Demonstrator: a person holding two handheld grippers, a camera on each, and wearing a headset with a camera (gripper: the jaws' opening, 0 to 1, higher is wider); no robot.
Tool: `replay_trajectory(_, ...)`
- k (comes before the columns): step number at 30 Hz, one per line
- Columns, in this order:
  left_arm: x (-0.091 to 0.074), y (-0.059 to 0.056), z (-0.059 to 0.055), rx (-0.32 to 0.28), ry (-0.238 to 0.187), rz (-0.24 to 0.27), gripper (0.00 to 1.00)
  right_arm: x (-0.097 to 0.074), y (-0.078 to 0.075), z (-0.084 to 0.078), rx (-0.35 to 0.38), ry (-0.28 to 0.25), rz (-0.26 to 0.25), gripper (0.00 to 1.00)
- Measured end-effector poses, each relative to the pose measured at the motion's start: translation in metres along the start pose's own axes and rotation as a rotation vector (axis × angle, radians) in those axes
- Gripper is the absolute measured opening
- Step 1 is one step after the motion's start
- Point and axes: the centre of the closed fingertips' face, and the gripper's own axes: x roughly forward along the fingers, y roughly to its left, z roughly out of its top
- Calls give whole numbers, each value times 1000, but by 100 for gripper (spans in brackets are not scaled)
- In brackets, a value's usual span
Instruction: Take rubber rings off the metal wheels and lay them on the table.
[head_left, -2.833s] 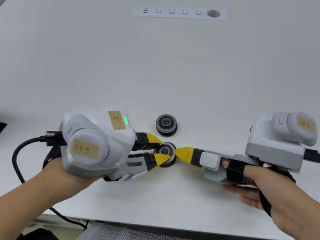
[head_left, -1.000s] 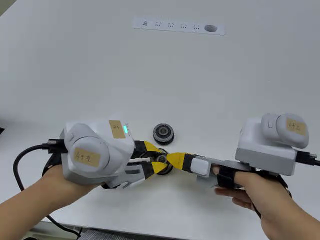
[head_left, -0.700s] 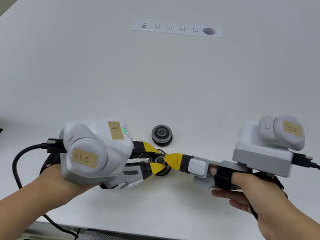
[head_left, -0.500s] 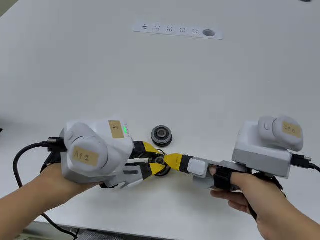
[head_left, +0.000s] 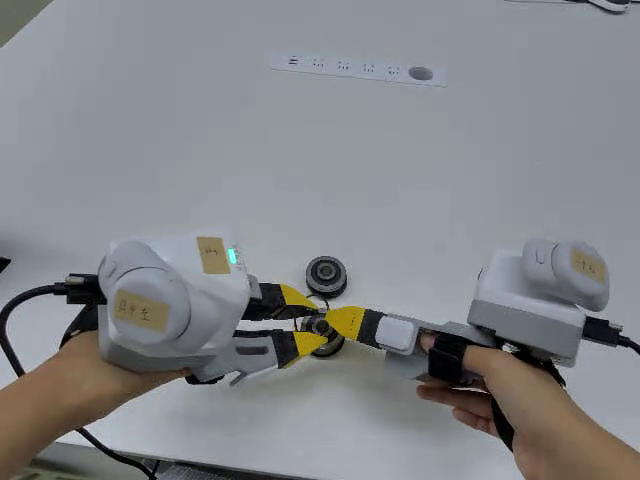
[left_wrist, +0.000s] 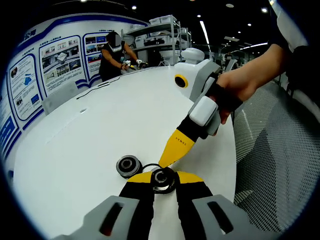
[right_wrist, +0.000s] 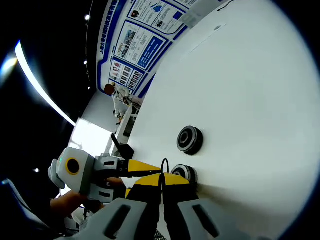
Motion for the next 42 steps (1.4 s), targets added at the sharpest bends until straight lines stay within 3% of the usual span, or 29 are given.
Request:
replay_trajectory(8, -12, 9, 6, -31, -31, 44, 22, -6, 9, 12, 31, -53, 29, 2)
replay_trajectory(12, -12, 14, 4, -51, -32, 55, 28, -17, 4, 21, 49, -97, 13, 2)
replay_trajectory(17, -10, 20, 4, -66, -36, 76, 31, -35, -20, 30, 58, -142, -59, 2)
replay_trajectory(21, -7, 20, 7, -67, -39, 71, 30, -52, -50, 36, 75, -199, -186, 2)
replay_trajectory(23, -5, 18, 11, -89, -61, 59, 30, -59, -61, 36, 87, -207, -226, 2)
replay_trajectory(26, -3, 18, 12, -78, -58, 62, 30, -64, -72, 33, 84, -197, -277, 2)
replay_trajectory(34, -1, 16, 10, -95, -66, 51, 30, -70, -84, 27, 65, -181, -343, 2)
replay_trajectory(42, -4, 14, 7, -99, -67, 51, 29, -76, -89, 31, 5, -206, -400, 3)
